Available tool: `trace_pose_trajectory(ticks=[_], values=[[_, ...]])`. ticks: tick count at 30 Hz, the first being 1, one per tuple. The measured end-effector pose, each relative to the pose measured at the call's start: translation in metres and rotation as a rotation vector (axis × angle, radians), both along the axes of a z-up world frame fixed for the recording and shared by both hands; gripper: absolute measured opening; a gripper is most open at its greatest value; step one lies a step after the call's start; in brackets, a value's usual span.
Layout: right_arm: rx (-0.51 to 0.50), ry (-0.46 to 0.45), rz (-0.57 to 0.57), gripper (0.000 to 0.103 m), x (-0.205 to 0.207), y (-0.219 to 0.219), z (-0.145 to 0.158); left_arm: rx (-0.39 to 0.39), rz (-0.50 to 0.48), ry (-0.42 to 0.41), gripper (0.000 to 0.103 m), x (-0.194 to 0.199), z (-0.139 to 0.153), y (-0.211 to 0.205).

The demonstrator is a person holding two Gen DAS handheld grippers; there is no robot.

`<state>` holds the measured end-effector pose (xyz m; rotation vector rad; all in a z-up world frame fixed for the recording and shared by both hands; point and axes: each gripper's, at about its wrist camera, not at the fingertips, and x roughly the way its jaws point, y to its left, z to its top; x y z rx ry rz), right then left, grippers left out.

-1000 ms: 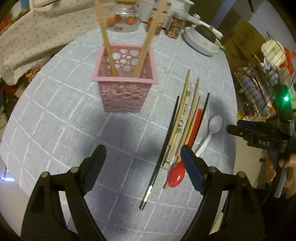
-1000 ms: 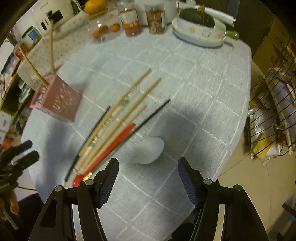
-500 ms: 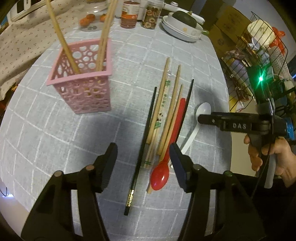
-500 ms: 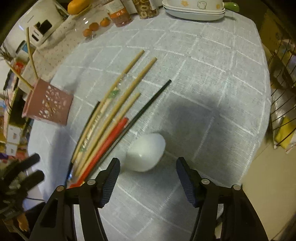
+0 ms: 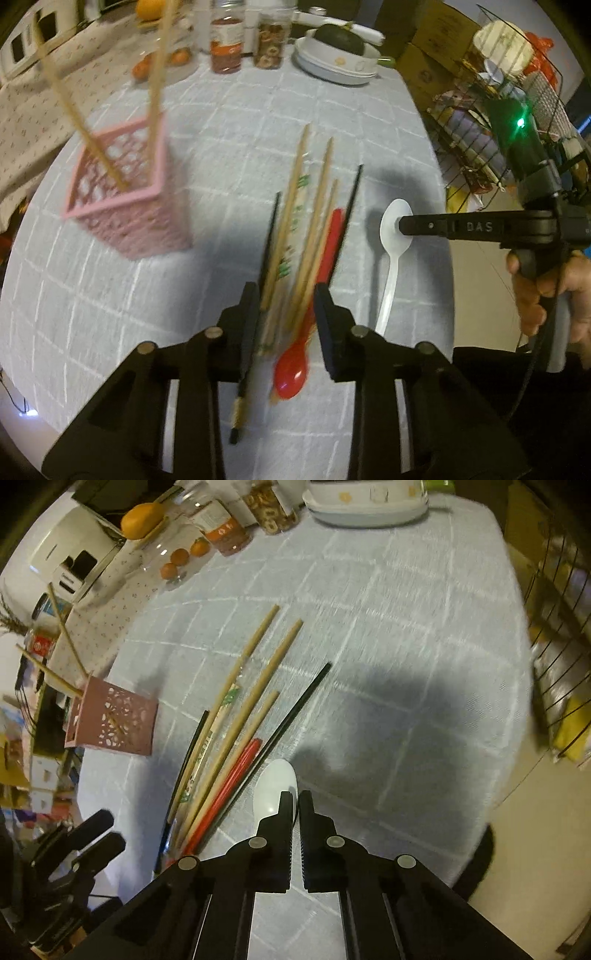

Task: Organize utensils
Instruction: 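Grasp the black chopstick with the left tool while the right tool lifts the white spoon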

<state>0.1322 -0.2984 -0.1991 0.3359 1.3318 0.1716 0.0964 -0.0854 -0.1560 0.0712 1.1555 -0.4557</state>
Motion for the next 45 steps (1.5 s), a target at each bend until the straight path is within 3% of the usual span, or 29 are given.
trace_pose_trajectory(ticks=[5, 7, 13, 21, 23, 28, 34, 45], values=[[-0.034, -0.003, -0.004, 0.003, -0.008, -0.016, 0.016, 0.003, -0.054, -0.008, 0.031, 0.017, -0.002, -0.037], [-0.049, -0.006, -0.002, 0.003, -0.010, -0.022, 0.018, 0.025, -0.101, -0.013, 0.022, 0.025, -0.009, -0.057], [-0.057, 0.000, -0.010, 0.003, -0.008, -0.036, 0.015, 0.048, -0.173, 0.023, 0.015, 0.047, -0.029, -0.103], [-0.016, 0.011, -0.012, 0.003, -0.003, -0.040, 0.014, 0.070, -0.161, 0.086, 0.015, 0.080, -0.050, -0.135], [-0.018, 0.012, -0.007, 0.003, -0.003, -0.040, 0.013, 0.087, -0.160, 0.138, 0.015, 0.084, -0.058, -0.138], [-0.016, 0.035, -0.019, 0.003, -0.004, -0.044, 0.007, 0.094, -0.134, 0.149, 0.008, 0.084, -0.058, -0.136], [-0.005, 0.013, -0.020, 0.003, -0.006, -0.043, 0.014, 0.124, -0.114, 0.112, 0.006, 0.070, -0.047, -0.122], [-0.013, -0.112, 0.032, 0.003, -0.013, -0.011, 0.058, 0.066, -0.099, -0.042, 0.006, 0.032, 0.028, -0.066]])
